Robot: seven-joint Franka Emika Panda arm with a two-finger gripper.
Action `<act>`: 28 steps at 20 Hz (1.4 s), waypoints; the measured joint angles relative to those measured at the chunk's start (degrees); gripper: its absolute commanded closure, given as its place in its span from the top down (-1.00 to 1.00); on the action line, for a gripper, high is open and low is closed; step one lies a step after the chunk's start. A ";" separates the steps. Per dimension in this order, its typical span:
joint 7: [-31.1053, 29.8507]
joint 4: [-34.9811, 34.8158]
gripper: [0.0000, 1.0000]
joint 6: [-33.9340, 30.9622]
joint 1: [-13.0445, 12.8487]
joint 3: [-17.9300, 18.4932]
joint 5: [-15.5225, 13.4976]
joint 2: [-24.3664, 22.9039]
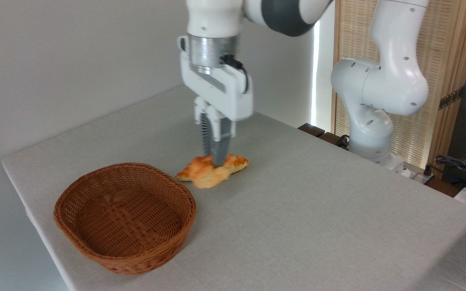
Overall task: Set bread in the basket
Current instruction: 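Lift the orange bun and carry it over the wicker basket, then lower the bun into the basket and open the gripper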
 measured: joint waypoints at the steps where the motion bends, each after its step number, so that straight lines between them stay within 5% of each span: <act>1: 0.00 2.68 -0.73 0.03 -0.18 -0.03 -0.29 2.42; 5: 0.00 10.62 -0.62 4.09 -1.38 -0.48 -1.03 11.84; 9: 0.10 12.01 -0.17 9.75 -2.86 -1.05 -1.06 16.31; 13: 4.55 12.01 0.32 10.07 -3.30 -1.69 -1.05 17.74; 18: 9.52 11.83 0.40 11.33 -3.17 -1.51 -0.92 18.54; 23: 11.55 10.21 0.96 14.89 -3.16 -1.47 0.99 19.46; 28: 11.29 8.84 1.00 17.87 -3.09 -1.37 2.17 19.81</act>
